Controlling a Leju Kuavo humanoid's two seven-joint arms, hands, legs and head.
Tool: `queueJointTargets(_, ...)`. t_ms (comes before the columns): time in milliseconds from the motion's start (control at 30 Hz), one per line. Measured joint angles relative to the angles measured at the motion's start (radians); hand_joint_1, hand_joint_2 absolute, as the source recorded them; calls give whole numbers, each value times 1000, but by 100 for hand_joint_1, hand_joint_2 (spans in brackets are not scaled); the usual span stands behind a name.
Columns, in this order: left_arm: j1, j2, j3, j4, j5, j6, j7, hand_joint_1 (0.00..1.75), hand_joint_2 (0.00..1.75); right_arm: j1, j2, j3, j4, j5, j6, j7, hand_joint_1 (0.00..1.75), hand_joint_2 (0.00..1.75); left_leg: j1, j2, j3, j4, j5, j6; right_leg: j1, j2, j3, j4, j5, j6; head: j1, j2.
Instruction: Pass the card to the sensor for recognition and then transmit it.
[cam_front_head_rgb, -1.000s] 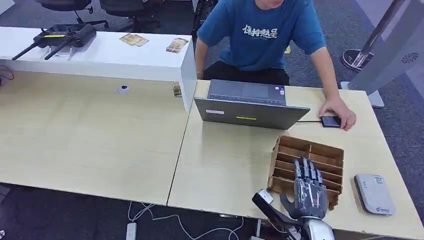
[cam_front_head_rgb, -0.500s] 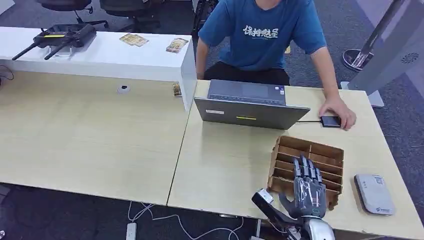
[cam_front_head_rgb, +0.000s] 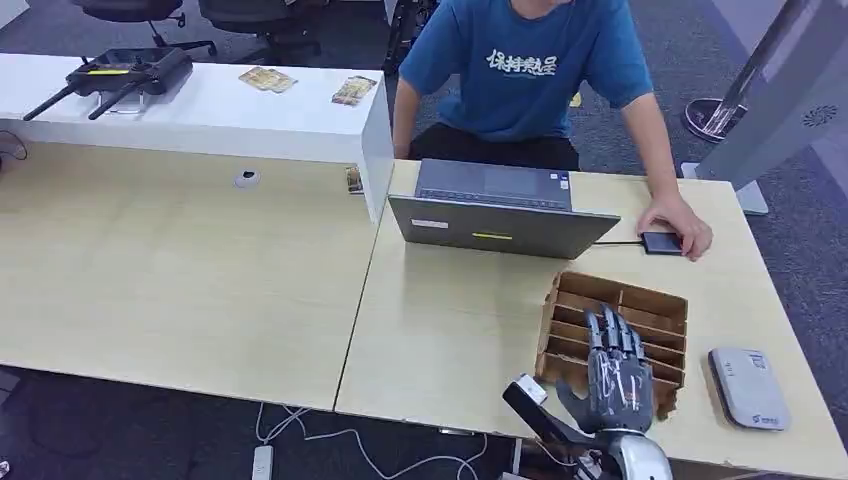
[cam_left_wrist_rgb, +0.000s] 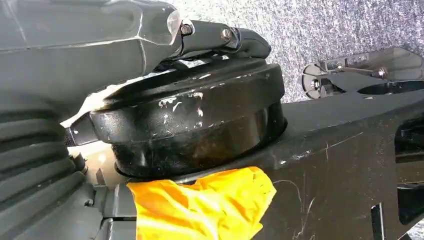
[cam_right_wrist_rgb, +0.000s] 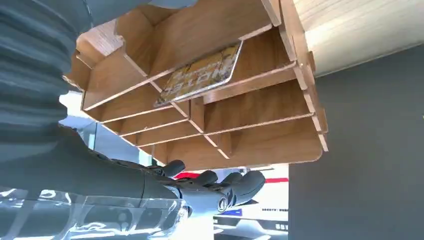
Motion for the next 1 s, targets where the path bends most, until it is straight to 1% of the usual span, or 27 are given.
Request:
queueJointTargets(200, 0, 0, 0, 0, 0, 0, 0, 0, 175, 2, -6, 3, -20, -9, 0, -2, 0, 175, 0, 0, 0, 0, 0, 0, 0, 0, 0, 0, 0, 0, 0, 0)
queueJointTargets(1000, 0, 0, 0, 0, 0, 1, 0, 0, 175, 7, -19, 11, -23, -12, 2, -3, 0, 175, 0, 0, 0, 0, 0, 0, 0, 0, 0, 0, 0, 0, 0, 0)
